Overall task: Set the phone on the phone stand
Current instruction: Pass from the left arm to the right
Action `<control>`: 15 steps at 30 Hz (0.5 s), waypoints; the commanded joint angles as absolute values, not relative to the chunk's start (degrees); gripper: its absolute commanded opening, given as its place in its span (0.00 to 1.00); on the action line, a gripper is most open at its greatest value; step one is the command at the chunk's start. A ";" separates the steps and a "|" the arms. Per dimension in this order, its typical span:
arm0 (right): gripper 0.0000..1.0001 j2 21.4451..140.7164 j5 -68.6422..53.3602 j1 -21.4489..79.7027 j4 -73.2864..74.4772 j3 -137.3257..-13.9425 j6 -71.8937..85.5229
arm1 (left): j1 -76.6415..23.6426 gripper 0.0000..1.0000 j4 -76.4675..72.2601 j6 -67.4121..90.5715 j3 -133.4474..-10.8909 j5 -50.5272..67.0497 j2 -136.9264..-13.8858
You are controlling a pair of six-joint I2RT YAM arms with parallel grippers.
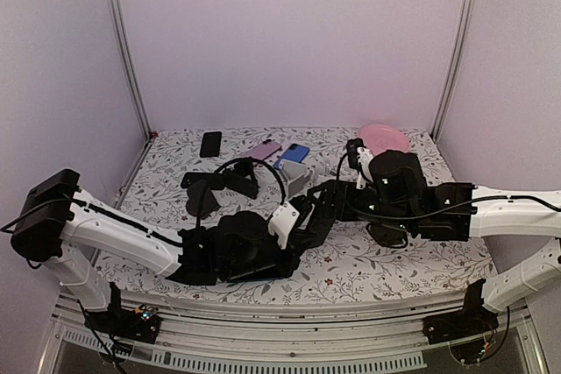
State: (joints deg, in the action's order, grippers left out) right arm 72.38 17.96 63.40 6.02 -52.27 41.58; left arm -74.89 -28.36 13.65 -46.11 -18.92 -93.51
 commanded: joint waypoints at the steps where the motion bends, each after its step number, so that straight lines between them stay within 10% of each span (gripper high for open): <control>1: 0.28 71.63 21.42 63.73 8.33 -54.80 44.78 | -76.05 0.01 -32.28 10.18 -47.55 -19.93 -92.64; 15: 0.25 64.05 25.45 60.99 12.07 -52.52 42.55 | -75.84 0.64 -32.72 11.95 -51.95 -20.07 -95.82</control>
State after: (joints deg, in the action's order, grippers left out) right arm 68.79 22.37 62.85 12.51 -53.49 43.48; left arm -75.42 -30.79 11.86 -50.78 -19.86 -94.19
